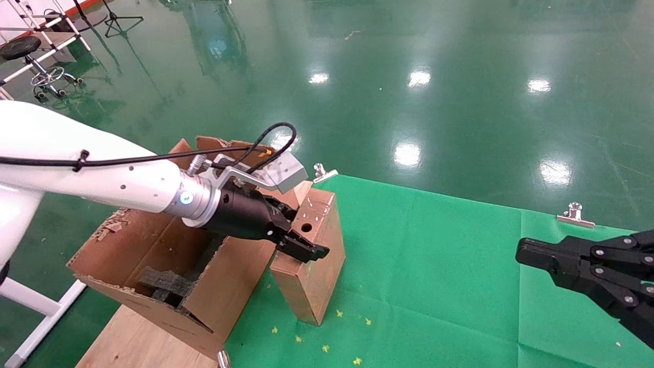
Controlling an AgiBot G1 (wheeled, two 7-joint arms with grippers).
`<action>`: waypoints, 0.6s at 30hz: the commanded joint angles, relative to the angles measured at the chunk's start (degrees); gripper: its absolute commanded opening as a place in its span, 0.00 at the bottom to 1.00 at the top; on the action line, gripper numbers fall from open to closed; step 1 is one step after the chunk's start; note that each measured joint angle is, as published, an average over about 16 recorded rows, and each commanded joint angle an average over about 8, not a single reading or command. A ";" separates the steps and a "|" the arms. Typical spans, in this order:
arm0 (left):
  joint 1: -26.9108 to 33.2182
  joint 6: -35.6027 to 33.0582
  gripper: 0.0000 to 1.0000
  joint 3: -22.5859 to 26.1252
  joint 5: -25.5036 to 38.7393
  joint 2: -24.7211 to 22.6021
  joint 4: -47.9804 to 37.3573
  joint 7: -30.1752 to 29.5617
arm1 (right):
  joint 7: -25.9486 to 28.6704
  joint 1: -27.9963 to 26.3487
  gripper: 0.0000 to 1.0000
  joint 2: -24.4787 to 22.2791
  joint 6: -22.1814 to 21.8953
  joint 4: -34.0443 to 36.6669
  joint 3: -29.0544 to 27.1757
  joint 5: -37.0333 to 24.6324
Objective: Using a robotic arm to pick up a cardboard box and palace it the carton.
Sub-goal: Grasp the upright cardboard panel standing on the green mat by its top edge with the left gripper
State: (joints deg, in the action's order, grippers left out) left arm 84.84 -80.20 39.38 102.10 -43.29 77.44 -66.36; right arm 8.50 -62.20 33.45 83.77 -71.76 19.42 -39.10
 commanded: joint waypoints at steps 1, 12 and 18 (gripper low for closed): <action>-0.49 0.32 1.00 0.22 0.32 -0.18 -0.02 0.04 | 0.00 0.00 0.02 0.00 0.00 0.00 0.00 0.00; -0.83 0.36 0.24 0.51 0.52 -0.31 -0.03 0.24 | 0.00 0.01 1.00 0.00 -0.01 0.01 0.00 0.00; -0.81 0.33 0.00 0.43 0.40 -0.29 -0.04 0.19 | 0.00 0.01 1.00 0.00 -0.01 0.01 0.00 0.00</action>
State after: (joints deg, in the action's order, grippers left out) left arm 84.04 -79.86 39.82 102.51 -43.59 77.39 -66.16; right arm 8.50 -62.18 33.45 83.75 -71.75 19.42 -39.09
